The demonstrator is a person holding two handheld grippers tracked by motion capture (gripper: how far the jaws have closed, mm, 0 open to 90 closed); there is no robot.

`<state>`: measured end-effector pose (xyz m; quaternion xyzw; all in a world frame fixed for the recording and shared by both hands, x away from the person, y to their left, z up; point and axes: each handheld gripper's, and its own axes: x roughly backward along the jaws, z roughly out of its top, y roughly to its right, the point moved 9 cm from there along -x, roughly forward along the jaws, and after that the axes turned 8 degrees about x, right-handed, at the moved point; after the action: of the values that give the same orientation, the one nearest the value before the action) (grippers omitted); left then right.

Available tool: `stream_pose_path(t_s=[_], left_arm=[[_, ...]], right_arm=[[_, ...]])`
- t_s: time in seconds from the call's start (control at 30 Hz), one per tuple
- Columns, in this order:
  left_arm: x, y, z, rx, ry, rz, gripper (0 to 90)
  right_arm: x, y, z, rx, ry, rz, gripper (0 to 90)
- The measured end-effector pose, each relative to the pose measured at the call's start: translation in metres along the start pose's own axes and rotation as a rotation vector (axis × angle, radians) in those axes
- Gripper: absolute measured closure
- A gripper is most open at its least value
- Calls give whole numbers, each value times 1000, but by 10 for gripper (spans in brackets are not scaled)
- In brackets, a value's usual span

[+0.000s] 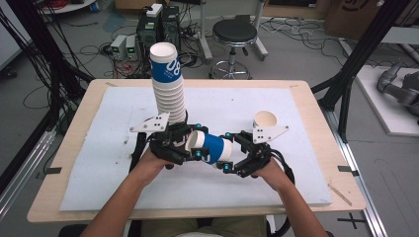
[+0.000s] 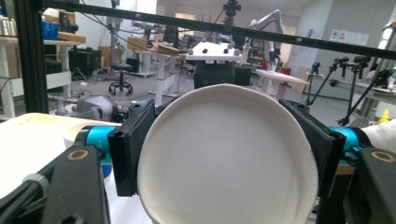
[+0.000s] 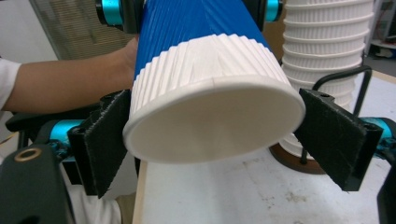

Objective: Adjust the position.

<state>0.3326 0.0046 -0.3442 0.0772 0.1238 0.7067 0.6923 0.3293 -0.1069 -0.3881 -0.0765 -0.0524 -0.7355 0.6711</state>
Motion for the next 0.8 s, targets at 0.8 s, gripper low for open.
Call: stream_pose_path(t_s=[0.8], left_arm=[[5, -1, -14, 25, -183, 122, 133]], right_arm=[[7, 2, -5, 6, -115, 14, 236]])
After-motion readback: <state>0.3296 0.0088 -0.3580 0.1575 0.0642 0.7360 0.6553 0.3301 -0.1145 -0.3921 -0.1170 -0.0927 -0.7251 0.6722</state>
